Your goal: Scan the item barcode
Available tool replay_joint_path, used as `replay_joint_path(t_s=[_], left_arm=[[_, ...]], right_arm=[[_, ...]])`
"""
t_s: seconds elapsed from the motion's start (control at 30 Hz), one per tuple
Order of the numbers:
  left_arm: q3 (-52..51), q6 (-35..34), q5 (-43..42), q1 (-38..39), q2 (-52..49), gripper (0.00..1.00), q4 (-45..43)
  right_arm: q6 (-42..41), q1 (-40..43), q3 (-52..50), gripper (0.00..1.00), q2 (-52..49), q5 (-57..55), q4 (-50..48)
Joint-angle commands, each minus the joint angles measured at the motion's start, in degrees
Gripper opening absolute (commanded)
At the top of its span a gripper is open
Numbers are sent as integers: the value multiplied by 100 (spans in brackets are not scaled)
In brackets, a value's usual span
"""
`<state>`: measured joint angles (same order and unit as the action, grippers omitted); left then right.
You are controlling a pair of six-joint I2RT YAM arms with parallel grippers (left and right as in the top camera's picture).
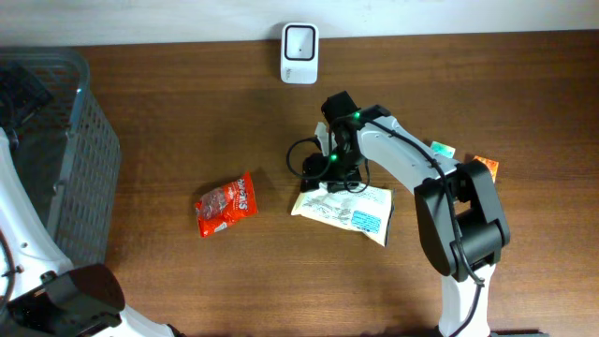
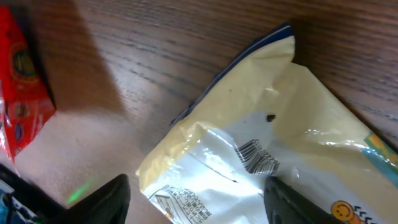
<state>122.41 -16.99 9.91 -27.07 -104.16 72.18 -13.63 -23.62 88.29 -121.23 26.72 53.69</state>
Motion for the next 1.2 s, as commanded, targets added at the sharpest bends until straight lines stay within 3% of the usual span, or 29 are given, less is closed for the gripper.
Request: replay_joint_path(t_s=[0.0, 0.23, 0.3, 0.4, 0.43, 0.7, 1.07, 1.13, 1.17], left_arm=[[-7, -55, 24, -11, 4, 99, -4], [-7, -55, 24, -11, 4, 99, -4], [-7, -55, 24, -11, 4, 99, -4], [-7, -55, 24, -11, 4, 99, -4], [-7, -55, 24, -11, 4, 99, -4], [-7, -55, 24, -11, 4, 99, -4], [-7, -55, 24, -11, 4, 99, -4], [-7, -55, 24, -11, 4, 99, -4], [-7, -55, 24, -11, 4, 99, -4]], right_arm=[[723, 44, 337, 64, -162, -321, 33], [1128, 22, 2041, 42, -160, -1552, 1259], [1180, -11, 2096, 31, -160, -1644, 1368], [1163, -168, 1904, 6, -195, -1646, 1440], [1093, -247, 1768, 4, -195, -1665, 1379], [332, -562, 975, 4, -205, -1969, 686], [-343, -192, 1040, 4, -778, -1932, 448], [-341, -142, 1040, 13, -791, -1860, 378], [-334, -131, 1040, 24, -809, -1829, 310]])
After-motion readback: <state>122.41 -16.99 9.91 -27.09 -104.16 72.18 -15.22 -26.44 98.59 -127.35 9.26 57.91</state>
